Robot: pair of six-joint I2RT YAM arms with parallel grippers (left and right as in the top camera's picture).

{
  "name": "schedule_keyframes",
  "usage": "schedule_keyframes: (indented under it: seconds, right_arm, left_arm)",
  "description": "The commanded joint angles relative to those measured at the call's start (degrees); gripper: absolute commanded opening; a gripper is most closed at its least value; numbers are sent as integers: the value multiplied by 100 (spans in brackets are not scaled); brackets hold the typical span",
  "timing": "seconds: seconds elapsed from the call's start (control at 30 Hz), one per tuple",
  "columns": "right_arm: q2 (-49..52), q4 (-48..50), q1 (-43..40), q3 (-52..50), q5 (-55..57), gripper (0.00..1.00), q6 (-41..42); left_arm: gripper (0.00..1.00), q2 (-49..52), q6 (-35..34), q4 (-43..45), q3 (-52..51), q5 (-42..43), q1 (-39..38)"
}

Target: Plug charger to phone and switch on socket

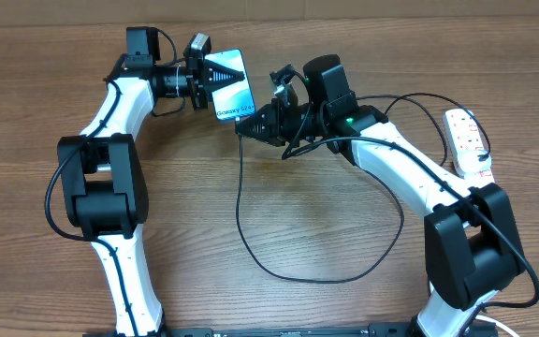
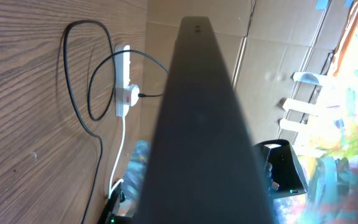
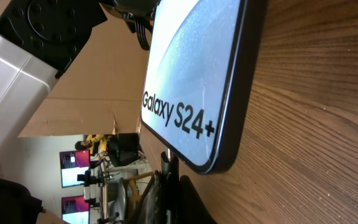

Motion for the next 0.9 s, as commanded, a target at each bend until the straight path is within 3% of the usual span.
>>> schedule_keyframes:
  seconds: [0.0,0.4,0.63,0.87]
  right_arm:
    - [-68,42,-24,-24,216,4,-15]
    - [-68,223,-26,-24,603,4,175]
    - [-68,184,-55,-24,551,4,848]
    - [-68,166,-55,-24,225,4,654]
  left_arm:
    - [4,-184,-76,28,164,273,-44]
    - [4,-184,-31,26,164,273,-87]
    - [4,-184,13,28,164,275,-125]
    - [4,-184,31,24,164,278,-162]
